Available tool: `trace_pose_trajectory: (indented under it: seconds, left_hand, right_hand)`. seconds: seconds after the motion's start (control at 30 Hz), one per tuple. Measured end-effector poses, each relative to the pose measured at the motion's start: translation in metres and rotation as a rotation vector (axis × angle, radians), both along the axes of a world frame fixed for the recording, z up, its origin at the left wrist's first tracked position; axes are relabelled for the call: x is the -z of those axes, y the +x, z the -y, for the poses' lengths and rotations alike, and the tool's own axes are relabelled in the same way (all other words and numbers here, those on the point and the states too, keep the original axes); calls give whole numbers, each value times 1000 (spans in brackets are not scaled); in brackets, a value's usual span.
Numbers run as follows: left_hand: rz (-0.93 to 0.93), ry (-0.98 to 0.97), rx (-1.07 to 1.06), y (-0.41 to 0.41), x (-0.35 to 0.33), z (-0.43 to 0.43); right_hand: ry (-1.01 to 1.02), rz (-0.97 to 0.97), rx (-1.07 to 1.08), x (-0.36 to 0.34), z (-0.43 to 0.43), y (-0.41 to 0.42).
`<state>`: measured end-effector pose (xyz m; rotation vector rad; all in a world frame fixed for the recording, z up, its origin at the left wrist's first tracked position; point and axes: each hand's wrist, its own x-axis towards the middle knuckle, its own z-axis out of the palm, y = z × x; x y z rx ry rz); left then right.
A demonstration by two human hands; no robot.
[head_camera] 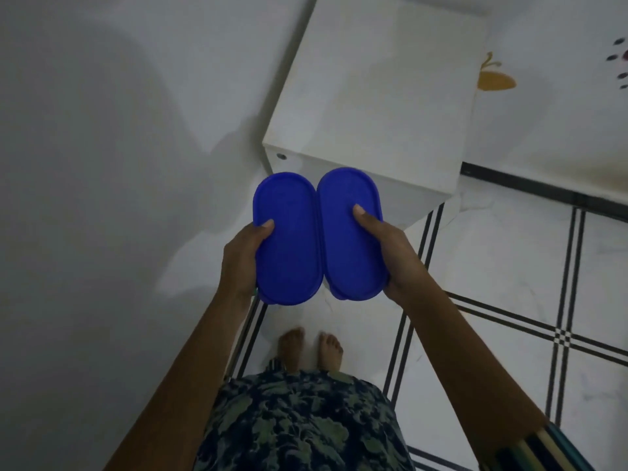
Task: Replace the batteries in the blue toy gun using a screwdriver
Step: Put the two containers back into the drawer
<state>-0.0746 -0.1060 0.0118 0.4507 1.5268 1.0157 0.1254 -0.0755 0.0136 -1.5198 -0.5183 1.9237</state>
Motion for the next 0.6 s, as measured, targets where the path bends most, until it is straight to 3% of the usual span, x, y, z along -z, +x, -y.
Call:
trace_pose_trajectory:
  seconds: [0.37,0.6]
  left_hand:
    - [75,1,-6,-17,107,-71]
    - [3,78,-73,-24,123,-91]
  right_hand:
    - [101,108,-56,107,-60,-5]
    - [132,198,-250,120,-95,6]
